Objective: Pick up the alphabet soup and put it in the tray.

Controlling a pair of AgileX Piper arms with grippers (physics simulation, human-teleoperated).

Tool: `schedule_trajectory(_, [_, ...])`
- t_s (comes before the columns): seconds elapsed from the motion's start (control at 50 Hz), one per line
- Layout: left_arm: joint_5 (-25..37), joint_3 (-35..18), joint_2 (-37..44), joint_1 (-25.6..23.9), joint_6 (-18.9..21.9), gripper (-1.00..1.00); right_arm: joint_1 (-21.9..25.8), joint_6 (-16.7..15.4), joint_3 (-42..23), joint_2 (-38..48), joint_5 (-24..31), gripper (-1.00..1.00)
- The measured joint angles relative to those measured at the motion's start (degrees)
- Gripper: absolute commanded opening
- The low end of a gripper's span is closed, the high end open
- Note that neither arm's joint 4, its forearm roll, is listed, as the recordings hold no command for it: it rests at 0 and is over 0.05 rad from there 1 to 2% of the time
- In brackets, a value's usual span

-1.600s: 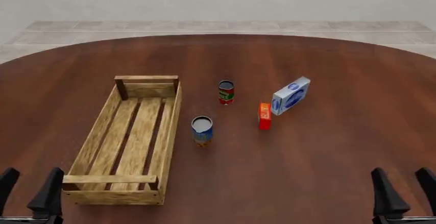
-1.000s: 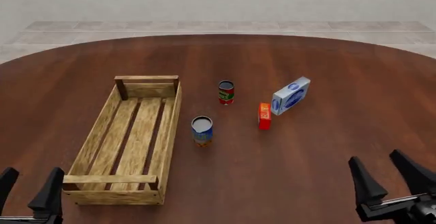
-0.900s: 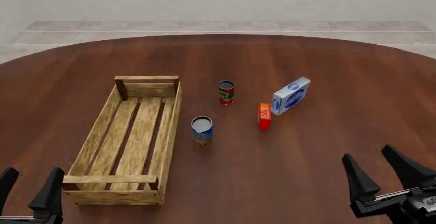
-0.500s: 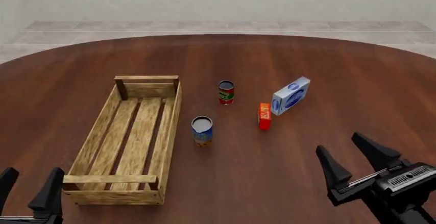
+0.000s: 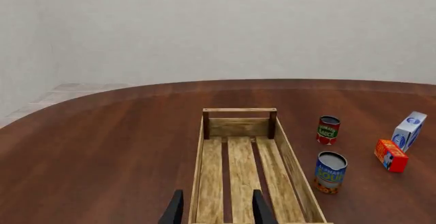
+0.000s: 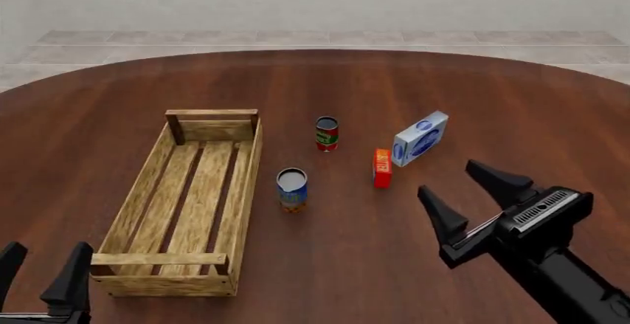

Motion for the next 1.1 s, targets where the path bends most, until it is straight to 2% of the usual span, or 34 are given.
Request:
schedule_trajectory(0.28, [0.0, 0.0, 0.0, 0.0, 0.0, 1.00, 3.7, -1.1, -2.5, 6.6, -2.2, 1.00])
schedule_trajectory(0.78, [0.0, 0.0, 0.0, 0.0, 0.0, 1.00, 6.2, 2.4, -2.2, 17.0, -11.2, 1.00])
schedule_trajectory(1.1, [0.0, 0.0, 0.0, 0.0, 0.0, 1.00, 7.0, 1.7, -4.1, 25.6, -18.3, 1.00])
